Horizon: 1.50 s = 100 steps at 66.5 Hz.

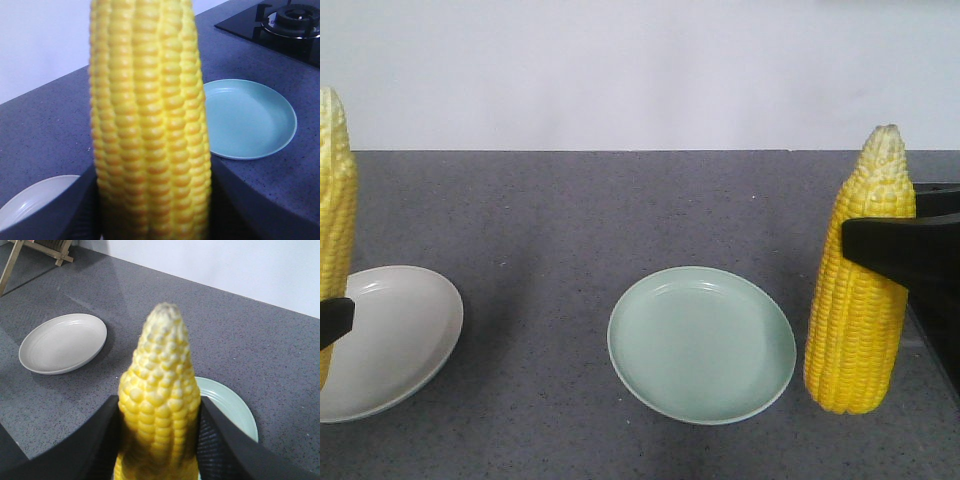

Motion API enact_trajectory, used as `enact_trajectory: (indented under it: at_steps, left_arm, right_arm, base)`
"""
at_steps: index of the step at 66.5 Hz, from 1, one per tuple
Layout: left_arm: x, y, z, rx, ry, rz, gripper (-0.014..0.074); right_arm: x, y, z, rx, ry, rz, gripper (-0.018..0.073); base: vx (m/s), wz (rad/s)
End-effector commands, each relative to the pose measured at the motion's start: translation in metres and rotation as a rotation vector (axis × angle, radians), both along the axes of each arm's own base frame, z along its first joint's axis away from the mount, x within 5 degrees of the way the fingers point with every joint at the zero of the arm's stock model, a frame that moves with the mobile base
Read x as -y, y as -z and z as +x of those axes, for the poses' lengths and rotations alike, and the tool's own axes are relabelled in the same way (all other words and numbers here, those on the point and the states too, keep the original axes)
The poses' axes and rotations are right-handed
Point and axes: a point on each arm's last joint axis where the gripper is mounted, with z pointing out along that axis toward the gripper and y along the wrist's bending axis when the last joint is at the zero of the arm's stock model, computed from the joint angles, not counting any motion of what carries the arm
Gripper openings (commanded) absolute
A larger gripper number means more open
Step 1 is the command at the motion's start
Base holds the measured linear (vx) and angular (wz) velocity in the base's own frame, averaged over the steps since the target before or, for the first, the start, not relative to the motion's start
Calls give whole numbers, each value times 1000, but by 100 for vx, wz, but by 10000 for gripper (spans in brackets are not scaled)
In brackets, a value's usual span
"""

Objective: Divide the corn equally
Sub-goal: 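Drive forward until the empty plates are just ahead of the grippers, then swing the right gripper with its corn cob over the green plate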

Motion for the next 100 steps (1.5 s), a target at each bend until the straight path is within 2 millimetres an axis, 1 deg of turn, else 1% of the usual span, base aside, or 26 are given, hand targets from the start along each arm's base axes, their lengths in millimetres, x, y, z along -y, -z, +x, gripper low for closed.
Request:
enact_trajectory:
  at_steps: [1, 55, 60, 66, 71, 81, 87, 100]
  left_arm:
    - [1, -13, 1, 73, -1, -61, 271]
    - [1, -13, 1, 73, -1, -61, 271]
    - [1, -13, 1, 73, -1, -61, 271]
    - [1, -13, 1, 73, -1, -61, 271]
    - [1, -13, 1, 73, -1, -61, 271]
    - [1, -13, 1, 73, -1, -61, 271]
    - [1, -13, 1, 73, -1, -61, 271]
    - [1, -13, 1, 73, -1, -61, 271]
  right_arm:
    - [0, -14, -1, 71, 22, 53, 245]
    - [0, -13, -1, 61, 15, 58, 244]
    - [-1, -15, 0, 59, 19, 89, 244]
    - [-4, -16, 10, 2, 32, 142, 245]
    - [-6, -14, 23, -57, 35, 152, 245]
    - [-14, -6, 55, -210, 16, 153, 245]
    - [-19, -1, 78, -299, 3, 148, 245]
    - [-28, 7, 120, -410, -38, 122, 245]
  base:
    - [0, 0]
    - [0, 0]
    - [0, 0]
    - [0, 0]
    - [0, 0]
    - [0, 0]
    - [0, 0]
    - [0, 0]
